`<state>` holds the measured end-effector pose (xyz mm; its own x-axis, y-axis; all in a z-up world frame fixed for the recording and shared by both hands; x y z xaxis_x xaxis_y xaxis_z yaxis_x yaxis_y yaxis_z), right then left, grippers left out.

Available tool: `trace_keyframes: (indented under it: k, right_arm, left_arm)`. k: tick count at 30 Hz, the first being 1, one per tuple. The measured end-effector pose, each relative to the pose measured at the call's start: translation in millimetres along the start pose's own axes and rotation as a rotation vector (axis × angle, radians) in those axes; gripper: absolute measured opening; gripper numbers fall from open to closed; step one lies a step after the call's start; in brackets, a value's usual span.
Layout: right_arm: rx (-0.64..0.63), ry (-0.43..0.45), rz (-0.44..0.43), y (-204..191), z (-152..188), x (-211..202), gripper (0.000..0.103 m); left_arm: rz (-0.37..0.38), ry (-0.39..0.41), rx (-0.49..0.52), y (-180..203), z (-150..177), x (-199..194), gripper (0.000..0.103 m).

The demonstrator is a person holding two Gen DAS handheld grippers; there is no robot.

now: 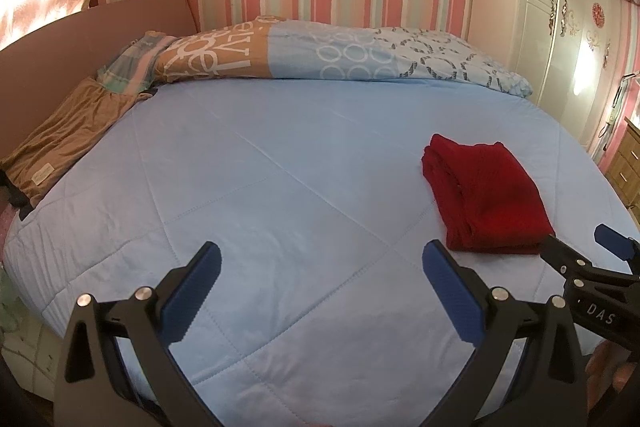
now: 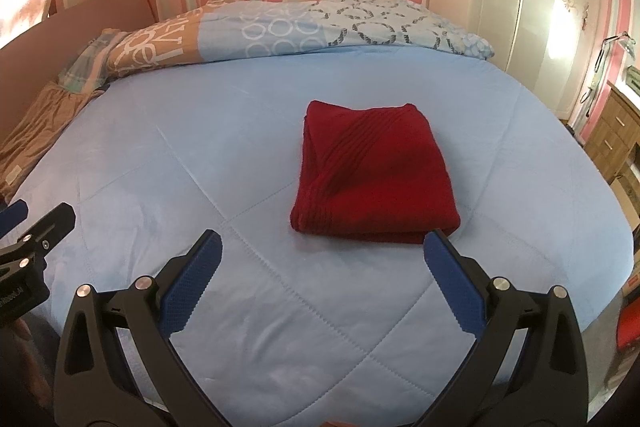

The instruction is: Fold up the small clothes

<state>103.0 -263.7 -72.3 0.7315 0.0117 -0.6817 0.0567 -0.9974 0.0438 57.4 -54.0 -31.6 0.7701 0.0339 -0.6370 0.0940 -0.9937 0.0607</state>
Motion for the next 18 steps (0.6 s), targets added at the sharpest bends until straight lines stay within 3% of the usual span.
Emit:
trace_keyframes:
  k: [11,18]
  right_arm:
    - [-0.007,-0.004,0.025,1.6,2.6,3.0,0.100]
    - [-0.026,-0.008,0.044,0.5,4.0,4.7,0.100]
  left_arm:
    - [-0.012,0.004,-0.009,-2.2,-0.8,-1.9,0.101]
    - [-0.003,0.074,-0.046,-6.4,-13.4,-16.6,0.101]
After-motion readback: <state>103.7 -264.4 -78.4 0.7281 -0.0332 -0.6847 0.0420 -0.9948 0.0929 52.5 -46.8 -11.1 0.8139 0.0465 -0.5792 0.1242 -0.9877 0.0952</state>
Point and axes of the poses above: each gripper's, at about its wrist camera, not at the fingertips, and x roughly the way its jaws point, y to its right, z to its underside, the point moved 10 cm from there along x, roughly the way its jaws point, and after that the axes turned 4 degrees about -x, right-handed, at the moved point
